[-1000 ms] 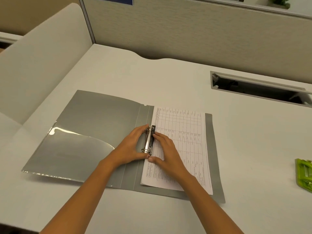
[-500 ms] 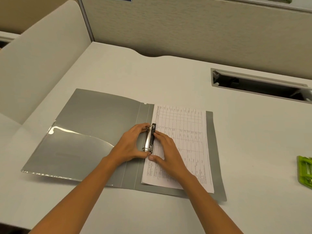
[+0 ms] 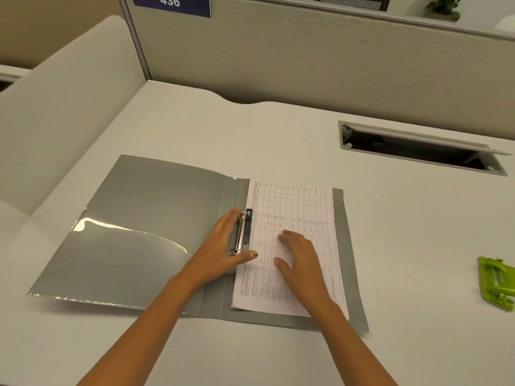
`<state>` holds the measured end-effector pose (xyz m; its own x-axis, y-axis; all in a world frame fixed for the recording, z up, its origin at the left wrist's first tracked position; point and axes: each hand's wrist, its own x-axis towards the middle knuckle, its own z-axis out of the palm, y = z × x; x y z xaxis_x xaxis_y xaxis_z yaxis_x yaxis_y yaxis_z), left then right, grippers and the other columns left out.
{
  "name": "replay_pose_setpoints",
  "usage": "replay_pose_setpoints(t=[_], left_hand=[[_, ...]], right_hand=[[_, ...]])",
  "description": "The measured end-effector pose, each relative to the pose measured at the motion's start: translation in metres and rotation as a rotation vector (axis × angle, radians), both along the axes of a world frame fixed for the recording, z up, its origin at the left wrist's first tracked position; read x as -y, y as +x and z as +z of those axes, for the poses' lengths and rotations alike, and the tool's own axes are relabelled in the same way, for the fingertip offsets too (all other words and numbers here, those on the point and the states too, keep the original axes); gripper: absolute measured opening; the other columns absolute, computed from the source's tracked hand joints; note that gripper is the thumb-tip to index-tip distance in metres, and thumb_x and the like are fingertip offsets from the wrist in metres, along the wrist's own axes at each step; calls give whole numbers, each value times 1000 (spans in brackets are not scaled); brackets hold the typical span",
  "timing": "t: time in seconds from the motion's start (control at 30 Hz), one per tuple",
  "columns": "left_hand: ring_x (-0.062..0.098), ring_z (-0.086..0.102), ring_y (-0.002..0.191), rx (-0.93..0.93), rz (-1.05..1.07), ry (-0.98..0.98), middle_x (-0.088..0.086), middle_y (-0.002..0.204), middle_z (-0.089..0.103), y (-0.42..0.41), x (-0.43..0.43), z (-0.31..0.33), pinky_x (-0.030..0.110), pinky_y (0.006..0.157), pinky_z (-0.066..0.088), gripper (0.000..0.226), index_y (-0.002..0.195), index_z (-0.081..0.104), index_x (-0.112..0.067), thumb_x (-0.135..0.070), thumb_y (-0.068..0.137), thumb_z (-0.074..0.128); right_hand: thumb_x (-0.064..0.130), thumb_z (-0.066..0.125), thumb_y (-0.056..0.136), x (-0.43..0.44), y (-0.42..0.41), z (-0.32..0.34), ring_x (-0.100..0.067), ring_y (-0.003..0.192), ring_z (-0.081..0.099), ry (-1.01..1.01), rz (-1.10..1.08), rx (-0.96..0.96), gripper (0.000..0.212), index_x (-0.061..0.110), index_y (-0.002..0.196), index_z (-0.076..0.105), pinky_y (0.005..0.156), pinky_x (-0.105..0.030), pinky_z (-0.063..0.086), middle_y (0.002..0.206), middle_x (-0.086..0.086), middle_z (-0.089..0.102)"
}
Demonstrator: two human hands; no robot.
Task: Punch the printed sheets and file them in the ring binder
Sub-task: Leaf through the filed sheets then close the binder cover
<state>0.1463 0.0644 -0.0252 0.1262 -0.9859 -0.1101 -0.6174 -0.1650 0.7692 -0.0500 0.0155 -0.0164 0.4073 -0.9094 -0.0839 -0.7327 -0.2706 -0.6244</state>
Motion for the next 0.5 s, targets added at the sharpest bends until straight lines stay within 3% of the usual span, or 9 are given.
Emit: replay_pose_setpoints(t=[0.1,0.3,0.5], left_hand=[[6,14,142,-49,109,-28,-11,160,9,-13,0,1,35,113,21,90,152,8,-29,-59,81,55],[20,26,143,-119,199,-19,-6,156,25,-23,0,-1,51,113,30,72,150,12,-32,-44,91,52],[20,26,143,-138,222,-27,-5,156,27,-24,1,1,46,113,27,70,150,15,-29,-35,93,55]], right_hand=[[26,63,87,-7,-19,1,-13,131,36,-29,-185,-42,47,22,130,47,109,-26,30,142,5,40],[38,71,76,-29,-53,-2,-24,109,48,-146,-546,-202,49,17,118,56,93,-40,44,122,-5,53],[37,73,76,-43,-60,2,-30,107,44,-21,-619,-250,62,8,123,45,90,-41,45,120,-15,48]])
